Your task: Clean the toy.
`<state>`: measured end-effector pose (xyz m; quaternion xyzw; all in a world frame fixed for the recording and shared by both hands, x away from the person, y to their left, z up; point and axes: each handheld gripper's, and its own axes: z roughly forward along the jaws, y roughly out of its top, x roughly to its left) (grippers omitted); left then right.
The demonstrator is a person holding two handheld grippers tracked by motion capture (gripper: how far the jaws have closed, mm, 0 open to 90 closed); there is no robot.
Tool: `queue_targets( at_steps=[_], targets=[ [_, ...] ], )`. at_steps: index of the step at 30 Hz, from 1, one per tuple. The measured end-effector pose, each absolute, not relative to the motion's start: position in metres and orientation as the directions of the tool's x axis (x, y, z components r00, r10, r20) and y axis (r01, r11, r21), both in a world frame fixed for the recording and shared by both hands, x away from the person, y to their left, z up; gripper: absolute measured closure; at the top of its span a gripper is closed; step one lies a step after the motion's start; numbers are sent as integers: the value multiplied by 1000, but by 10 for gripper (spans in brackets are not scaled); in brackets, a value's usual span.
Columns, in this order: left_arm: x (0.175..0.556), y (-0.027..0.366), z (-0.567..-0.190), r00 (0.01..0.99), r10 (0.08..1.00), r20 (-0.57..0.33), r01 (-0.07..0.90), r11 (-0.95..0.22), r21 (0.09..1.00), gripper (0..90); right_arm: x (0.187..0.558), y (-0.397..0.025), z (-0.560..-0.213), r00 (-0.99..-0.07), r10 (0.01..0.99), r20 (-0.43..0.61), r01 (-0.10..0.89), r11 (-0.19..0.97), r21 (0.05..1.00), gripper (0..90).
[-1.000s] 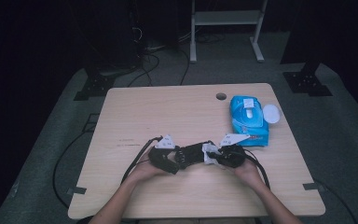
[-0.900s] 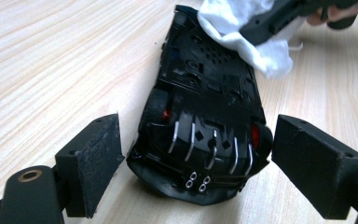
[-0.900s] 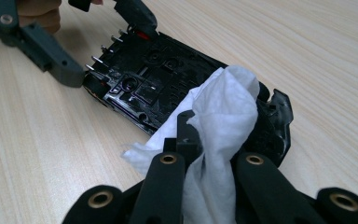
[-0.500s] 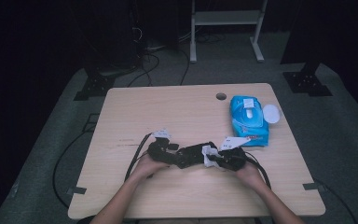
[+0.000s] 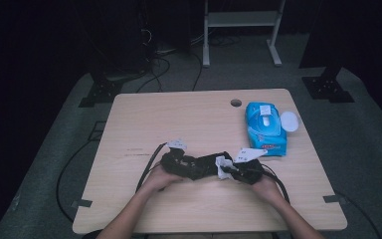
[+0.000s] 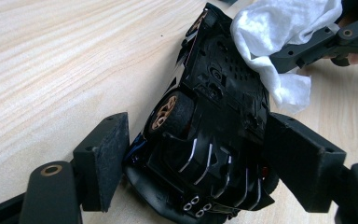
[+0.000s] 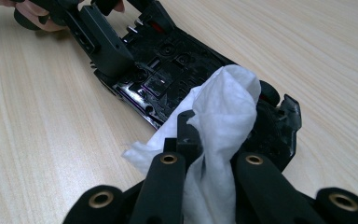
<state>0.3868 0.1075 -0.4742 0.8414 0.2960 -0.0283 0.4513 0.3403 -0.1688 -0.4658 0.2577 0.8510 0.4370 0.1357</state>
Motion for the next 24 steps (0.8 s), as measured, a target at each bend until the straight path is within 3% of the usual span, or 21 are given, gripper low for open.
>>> queue_targets(
  at_steps=[15, 16, 24],
  targets=[
    [370, 101, -468, 872, 471, -131, 378, -478, 793, 235, 342, -178, -458, -819, 574, 8, 337, 470, 816, 841],
    [364, 99, -467, 878, 472, -82, 339, -491, 802, 236, 344, -187, -453, -808, 589, 27, 362, 459, 811, 830],
    [349, 96, -465, 885, 460, 68, 218, -540, 813, 239, 351, -209, -452, -785, 616, 68, 416, 442, 795, 722]
  ],
)
